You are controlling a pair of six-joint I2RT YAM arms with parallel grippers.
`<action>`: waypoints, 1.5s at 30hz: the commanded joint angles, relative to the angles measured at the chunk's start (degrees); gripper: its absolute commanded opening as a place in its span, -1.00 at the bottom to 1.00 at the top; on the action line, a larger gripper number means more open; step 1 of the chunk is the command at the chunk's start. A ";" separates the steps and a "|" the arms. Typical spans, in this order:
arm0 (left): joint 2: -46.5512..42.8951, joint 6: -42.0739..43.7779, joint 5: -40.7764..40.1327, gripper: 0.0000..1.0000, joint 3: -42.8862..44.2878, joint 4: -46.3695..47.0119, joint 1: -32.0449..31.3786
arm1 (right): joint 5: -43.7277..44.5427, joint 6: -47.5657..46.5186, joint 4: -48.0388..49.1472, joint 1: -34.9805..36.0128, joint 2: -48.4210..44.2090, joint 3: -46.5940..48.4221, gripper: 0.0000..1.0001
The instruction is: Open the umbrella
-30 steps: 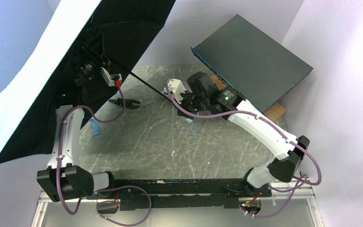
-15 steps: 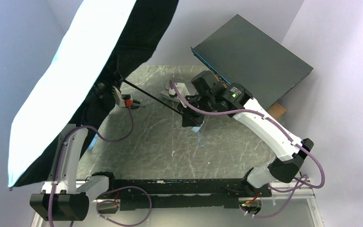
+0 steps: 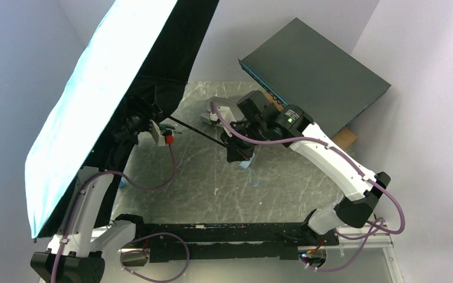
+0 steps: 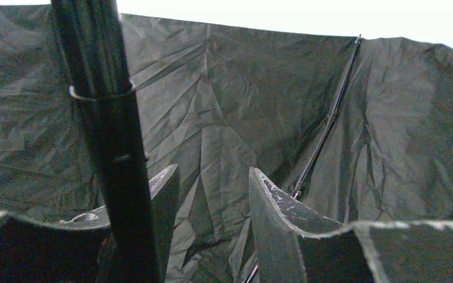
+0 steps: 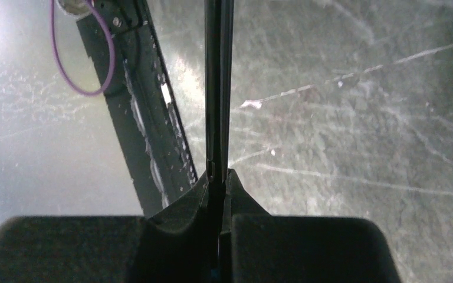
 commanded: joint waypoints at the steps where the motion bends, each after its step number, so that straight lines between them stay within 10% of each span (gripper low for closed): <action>1: 2.15 -2.63 -7.97 -0.34 -0.53 0.59 7.72 | 0.78 -2.38 7.85 -1.17 -5.99 -1.57 -1.00; 8: 5.72 -4.95 -9.16 -0.17 1.73 9.59 20.75 | 3.67 -3.39 5.46 -2.00 -9.18 -5.94 -1.00; 18: 6.09 -4.19 -3.66 -0.56 2.24 8.20 21.04 | 2.86 -4.45 4.88 -1.99 -8.90 -5.87 -1.00; 29: 16.12 -0.51 -7.11 -0.32 10.13 19.67 30.43 | 14.40 -12.70 -4.50 -2.01 -12.04 -22.24 -1.00; 45: 27.33 1.82 -8.16 -0.55 20.74 24.25 39.25 | 13.97 -13.61 -8.70 -3.85 -15.59 -31.62 -1.00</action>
